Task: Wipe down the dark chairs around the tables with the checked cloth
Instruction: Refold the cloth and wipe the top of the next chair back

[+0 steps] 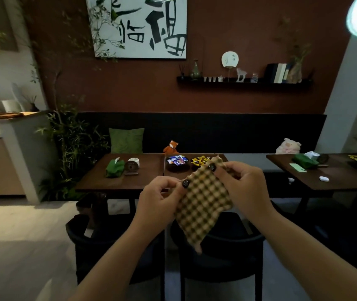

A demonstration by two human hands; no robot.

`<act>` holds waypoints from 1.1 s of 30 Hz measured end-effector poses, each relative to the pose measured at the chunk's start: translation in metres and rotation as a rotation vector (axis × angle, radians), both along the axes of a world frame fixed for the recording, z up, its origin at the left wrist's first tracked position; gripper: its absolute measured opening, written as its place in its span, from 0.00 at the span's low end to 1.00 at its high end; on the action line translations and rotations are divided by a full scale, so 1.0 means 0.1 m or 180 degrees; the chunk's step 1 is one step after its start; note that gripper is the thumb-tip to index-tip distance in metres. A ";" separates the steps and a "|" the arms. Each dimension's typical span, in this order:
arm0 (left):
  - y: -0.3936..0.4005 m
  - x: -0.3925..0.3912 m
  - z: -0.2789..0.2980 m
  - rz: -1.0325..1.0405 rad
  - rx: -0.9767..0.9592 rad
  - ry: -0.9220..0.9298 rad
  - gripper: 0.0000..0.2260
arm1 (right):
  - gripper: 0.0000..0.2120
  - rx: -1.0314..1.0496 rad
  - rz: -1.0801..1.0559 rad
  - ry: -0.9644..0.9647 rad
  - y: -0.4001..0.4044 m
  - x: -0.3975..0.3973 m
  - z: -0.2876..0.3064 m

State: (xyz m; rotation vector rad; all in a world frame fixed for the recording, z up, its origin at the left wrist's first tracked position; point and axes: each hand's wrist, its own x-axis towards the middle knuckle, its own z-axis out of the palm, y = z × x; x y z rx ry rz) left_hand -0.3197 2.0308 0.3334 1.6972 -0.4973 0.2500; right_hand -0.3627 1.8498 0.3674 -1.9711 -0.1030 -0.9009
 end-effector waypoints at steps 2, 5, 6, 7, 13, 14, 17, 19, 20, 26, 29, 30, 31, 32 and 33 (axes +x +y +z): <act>0.02 -0.05 0.06 -0.0139 -0.0059 0.0041 0.07 | 0.03 -0.0032 0.0107 0.0106 0.03 -0.01 0.05; 0.03 -0.09 0.13 -0.0134 -0.0152 -0.0070 0.10 | 0.07 0.0049 0.0419 0.0425 0.04 -0.06 0.15; 0.03 -0.10 0.15 -0.0112 -0.0207 -0.0090 0.09 | 0.07 0.0218 0.0620 0.0639 0.04 -0.09 0.19; 0.03 -0.10 0.17 -0.0083 -0.0266 -0.0076 0.07 | 0.08 0.0374 0.0841 0.0911 0.02 -0.12 0.23; -0.03 -0.09 0.25 -0.0049 -0.0514 0.0195 0.08 | 0.11 0.0833 0.1475 0.1969 -0.17 -0.19 0.24; -0.04 -0.07 0.25 -0.0029 -0.0517 0.0272 0.08 | 0.09 0.0908 0.1423 0.1879 -0.20 -0.19 0.25; -0.10 -0.01 0.24 0.0133 -0.0475 0.0387 0.09 | 0.05 0.0454 0.0987 0.1606 -0.26 -0.15 0.29; -0.14 0.03 0.24 0.0201 -0.0521 0.0395 0.10 | 0.05 0.0046 0.0774 0.1509 -0.33 -0.11 0.32; -0.15 0.04 0.26 0.0185 -0.0517 0.0366 0.09 | 0.05 -0.0064 0.0760 0.1521 -0.35 -0.11 0.34; -0.09 0.19 0.36 -0.0477 0.0740 0.0572 0.06 | 0.09 -0.0265 0.0462 0.1595 -0.62 -0.03 0.43; -0.08 0.21 0.38 -0.0949 0.1121 0.0854 0.13 | 0.07 -0.0140 0.0539 0.1699 -0.71 -0.03 0.55; -0.10 0.19 0.39 -0.1224 0.0904 0.0999 0.11 | 0.07 -0.0086 0.0650 0.1781 -0.72 -0.03 0.59; -0.14 0.19 0.40 -0.1496 0.0695 0.1166 0.08 | 0.08 -0.0068 0.0781 0.1851 -0.74 -0.02 0.62; -0.19 0.15 0.42 -0.1703 0.0594 0.1277 0.04 | 0.10 -0.0050 0.0870 0.1892 -0.74 -0.02 0.65; -0.25 0.14 0.43 -0.1791 0.0622 0.1270 0.06 | 0.11 -0.0071 0.0908 0.1881 -0.74 0.00 0.67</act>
